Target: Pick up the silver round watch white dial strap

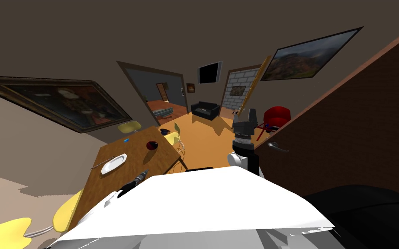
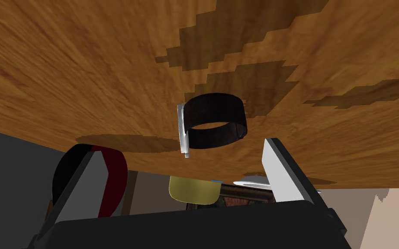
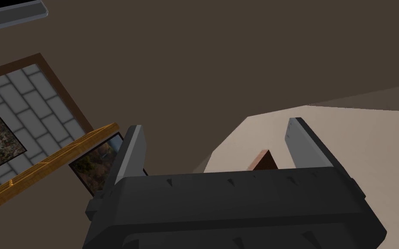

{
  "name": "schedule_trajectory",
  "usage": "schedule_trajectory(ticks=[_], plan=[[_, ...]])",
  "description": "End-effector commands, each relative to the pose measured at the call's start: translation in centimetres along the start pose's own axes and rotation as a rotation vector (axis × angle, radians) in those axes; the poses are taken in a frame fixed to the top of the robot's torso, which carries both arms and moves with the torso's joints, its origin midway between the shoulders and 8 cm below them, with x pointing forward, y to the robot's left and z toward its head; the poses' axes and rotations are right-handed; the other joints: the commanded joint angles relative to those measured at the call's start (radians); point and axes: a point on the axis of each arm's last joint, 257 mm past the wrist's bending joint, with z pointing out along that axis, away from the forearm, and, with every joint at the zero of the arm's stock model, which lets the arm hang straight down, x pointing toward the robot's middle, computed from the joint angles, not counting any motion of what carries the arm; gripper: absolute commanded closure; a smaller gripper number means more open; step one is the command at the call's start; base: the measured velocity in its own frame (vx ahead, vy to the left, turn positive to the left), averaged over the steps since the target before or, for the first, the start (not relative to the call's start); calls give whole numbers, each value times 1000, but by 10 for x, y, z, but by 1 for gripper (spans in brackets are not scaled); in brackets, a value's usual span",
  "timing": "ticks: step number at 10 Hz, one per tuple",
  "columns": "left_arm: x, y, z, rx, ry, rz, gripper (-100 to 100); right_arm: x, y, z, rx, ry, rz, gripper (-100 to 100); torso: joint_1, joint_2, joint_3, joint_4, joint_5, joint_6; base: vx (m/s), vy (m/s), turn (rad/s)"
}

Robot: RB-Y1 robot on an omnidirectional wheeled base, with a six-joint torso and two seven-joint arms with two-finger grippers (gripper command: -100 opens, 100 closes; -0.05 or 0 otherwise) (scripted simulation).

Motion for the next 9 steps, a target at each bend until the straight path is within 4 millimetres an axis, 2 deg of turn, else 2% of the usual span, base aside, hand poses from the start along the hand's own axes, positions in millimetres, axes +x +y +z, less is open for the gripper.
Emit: schedule_trajectory(ticks=[1,5,6,7,8,9], plan=[[-2,2,2,15,-2,2,-100,0,0,0,0,0,0,0,0,0,0,0,0,0,61,-36,21],[-3,24,1,2,0,4,-100,0,0,0,0,0,0,0,-1,-1,-1,0,0,0,45,-31,10],[-6,23,1,18,-4,6,-100,0,0,0,0,0,0,0,0,-1,-1,0,0,0,41,-15,12],[-4,31,0,3,-1,6,-100,0,0,0,0,0,0,0,1,0,0,0,0,0,28,-16,4],[-3,28,0,7,-2,5,-100,0,0,0,0,0,0,0,1,0,0,0,0,0,9,-7,2],[-3,28,0,8,-2,5,100,0,0,0,0,0,0,0,1,2,1,0,0,0,1,1,12]])
